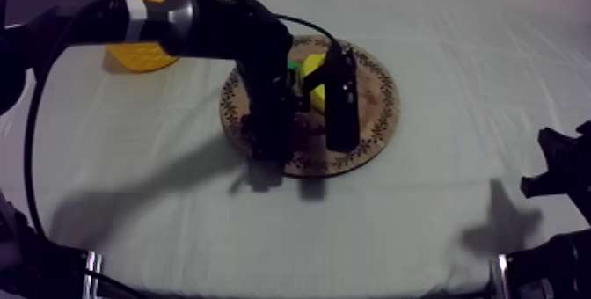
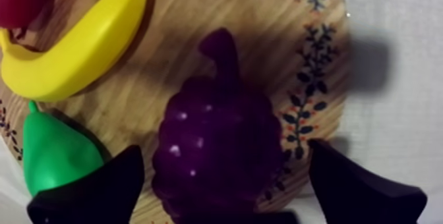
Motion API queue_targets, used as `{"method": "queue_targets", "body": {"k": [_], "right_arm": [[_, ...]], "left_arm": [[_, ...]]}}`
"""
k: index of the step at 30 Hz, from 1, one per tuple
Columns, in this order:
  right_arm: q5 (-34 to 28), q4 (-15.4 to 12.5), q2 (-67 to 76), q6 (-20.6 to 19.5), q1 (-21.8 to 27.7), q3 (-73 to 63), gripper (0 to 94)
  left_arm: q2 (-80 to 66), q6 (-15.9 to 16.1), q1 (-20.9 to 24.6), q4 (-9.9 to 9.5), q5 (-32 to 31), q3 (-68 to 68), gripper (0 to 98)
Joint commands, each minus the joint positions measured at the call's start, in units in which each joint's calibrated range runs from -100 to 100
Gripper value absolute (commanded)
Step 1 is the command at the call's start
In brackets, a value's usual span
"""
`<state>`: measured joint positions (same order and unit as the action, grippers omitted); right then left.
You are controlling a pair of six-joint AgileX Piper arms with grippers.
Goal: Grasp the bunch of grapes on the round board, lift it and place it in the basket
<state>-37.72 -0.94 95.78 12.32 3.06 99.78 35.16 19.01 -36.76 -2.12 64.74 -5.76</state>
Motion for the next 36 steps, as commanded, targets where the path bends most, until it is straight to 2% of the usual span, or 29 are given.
{"method": "queue_targets", "body": {"k": [1,6,11,25,30,36], "right_arm": [[-0.02,-0.01,-0.02,0.01,0.01,-0.01,0.3],[-0.02,-0.01,-0.02,0.01,0.01,-0.01,0.3],[-0.02,-0.01,-0.02,0.01,0.01,-0.01,0.3],[-0.02,-0.01,-0.02,0.01,0.01,-0.01,0.3],[-0.02,-0.01,-0.02,0.01,0.01,-0.01,0.3],[-0.02,-0.01,-0.02,0.01,0.01,-0.01,0.3]], "left_arm": [[0.49,0.10,0.18,0.22,0.36,0.72,96.1],[1.17,0.31,0.48,0.57,0.80,1.45,95.3],[1.99,0.38,0.58,0.73,1.72,2.57,88.4],[2.26,-0.30,0.61,0.86,1.91,2.98,47.6],[2.02,-0.37,0.61,0.91,1.56,2.75,40.7],[0.51,-1.27,0.61,0.87,0.02,0.73,37.9]]}}
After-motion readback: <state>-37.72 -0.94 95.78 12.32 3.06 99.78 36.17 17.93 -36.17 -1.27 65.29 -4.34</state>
